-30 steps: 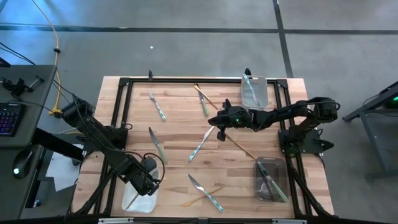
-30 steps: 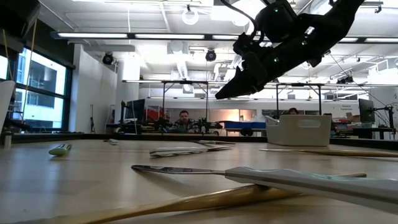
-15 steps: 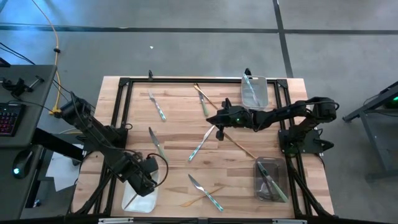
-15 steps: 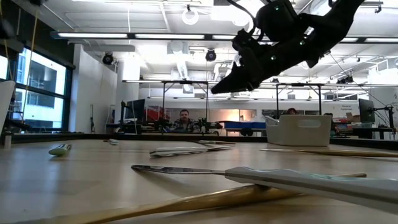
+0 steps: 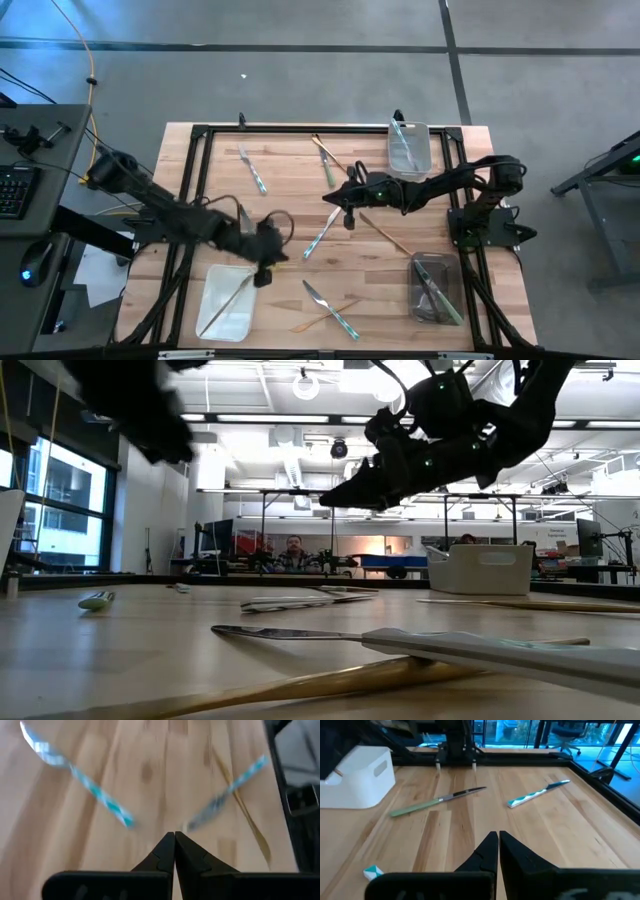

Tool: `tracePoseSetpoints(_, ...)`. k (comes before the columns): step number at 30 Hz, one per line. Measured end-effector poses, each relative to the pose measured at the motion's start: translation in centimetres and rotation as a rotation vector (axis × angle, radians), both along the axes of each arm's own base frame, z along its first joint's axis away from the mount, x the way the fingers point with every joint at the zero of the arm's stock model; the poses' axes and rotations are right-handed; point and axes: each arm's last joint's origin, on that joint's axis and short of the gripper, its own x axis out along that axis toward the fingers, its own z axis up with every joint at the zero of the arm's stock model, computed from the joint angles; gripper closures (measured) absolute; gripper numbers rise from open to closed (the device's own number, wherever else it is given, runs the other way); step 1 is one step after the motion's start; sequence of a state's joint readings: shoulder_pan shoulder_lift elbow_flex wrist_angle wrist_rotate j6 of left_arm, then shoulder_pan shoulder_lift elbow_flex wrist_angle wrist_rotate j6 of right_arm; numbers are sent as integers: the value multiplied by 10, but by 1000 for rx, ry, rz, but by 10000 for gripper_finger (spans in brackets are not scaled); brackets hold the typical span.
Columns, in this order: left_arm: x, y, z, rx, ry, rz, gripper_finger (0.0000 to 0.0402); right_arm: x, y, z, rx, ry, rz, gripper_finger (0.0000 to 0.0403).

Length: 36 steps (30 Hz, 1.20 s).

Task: Sort silverware by color (type)
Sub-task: Put the blue patterned table knife into the gray bin

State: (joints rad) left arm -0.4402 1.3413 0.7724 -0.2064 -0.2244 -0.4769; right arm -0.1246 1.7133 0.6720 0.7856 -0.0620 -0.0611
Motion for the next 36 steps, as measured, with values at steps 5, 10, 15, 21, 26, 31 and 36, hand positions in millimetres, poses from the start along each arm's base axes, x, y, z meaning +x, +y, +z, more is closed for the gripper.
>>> tracePoseSetpoints(5, 10, 30, -18, 7, -153, -19, 401, -1, -4, -1, -5, 13, -11, 403)
tracePoseSetpoints(10, 5, 62, -40, -45, -253, 6, 401, -4, -16, -4, 8, 47, -50, 403)
tracePoseSetpoints(15, -4, 87, -54, -65, -292, 31, 401, -6, -22, -9, 34, 108, -77, 403)
tracePoseSetpoints(21, -7, 106, -59, 24, -295, 32, 401, 4, -24, -6, 35, 322, -207, 396)
tracePoseSetpoints(26, -3, 117, -50, 33, -395, -14, 401, 15, -21, 8, 39, 383, -217, 381)
tracePoseSetpoints(31, -1, 122, -43, 4, -479, -65, 401, 25, -21, 25, 44, 433, -207, 359)
tracePoseSetpoints(36, -2, 123, -46, 56, -450, -64, 401, 27, -13, 27, 36, 435, -183, 333)
